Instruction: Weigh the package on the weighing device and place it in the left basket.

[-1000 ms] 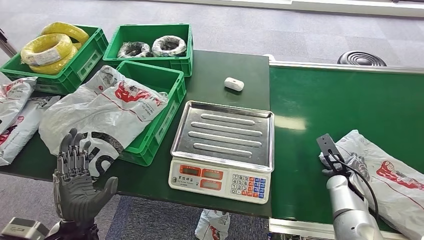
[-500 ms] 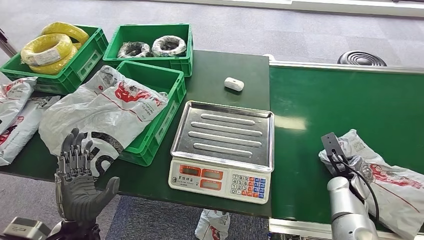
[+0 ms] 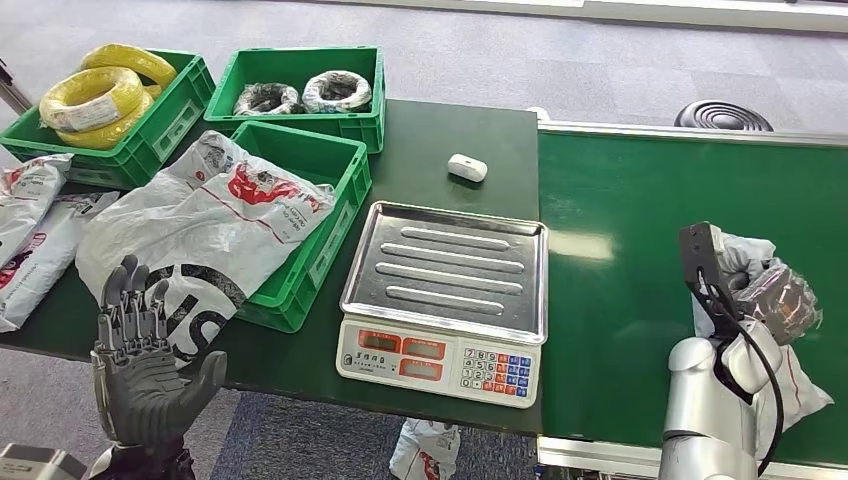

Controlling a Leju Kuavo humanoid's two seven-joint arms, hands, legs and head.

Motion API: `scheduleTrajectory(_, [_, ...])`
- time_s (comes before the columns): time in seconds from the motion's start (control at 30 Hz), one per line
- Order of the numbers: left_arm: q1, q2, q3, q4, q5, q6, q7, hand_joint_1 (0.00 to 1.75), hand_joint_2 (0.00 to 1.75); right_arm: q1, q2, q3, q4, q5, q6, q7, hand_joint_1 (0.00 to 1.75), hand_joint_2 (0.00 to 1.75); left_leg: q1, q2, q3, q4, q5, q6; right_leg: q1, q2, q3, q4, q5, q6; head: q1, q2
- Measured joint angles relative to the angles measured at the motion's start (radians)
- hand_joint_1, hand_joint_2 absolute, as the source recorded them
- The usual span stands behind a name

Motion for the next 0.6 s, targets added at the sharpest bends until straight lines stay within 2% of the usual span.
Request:
scheduleTrajectory(0.17, [0.004,-0.003,0.006,-0.008,0.0,0.0,0.0,0.0,1.75,0.019,0.026,0.02,-0.123,0.005,0.001,0.0,1.75,1.75,0.0,-0.001,0.0,0.0,0.0,0.0,0.0,0.0,0.0,0.0,0.0,0.0,0.0,0.0])
scheduleTrajectory(0.4, [0.006,-0.003,0.008,-0.014,0.0,0.001,0.0,0.0,1.75,0.037,0.041,0.024,-0.183,0.007,0.0,0.002,1.75,1.75,0.0,-0.001,0.0,0.0,0.0,0.0,-0.001,0.0,0.0,0.0,0.0,0.0,0.0,0.0])
scheduleTrajectory(0.5, [0.006,-0.003,0.009,-0.015,0.001,0.003,0.0,0.0,1.75,0.044,0.045,0.034,-0.203,0.015,-0.034,-0.039,1.75,1.75,0.0,-0.001,-0.001,0.0,0.0,0.0,-0.001,0.0,0.0,0.0,0.0,0.0,0.0,0.0])
scheduleTrajectory(0.6, [0.002,-0.003,0.009,-0.015,0.004,0.01,0.0,0.0,1.75,0.062,0.063,0.083,-0.291,0.069,-0.1,-0.11,1.75,1.75,0.0,0.0,-0.001,0.0,0.0,0.0,0.0,0.0,-0.001,0.0,0.0,0.0,0.0,0.0])
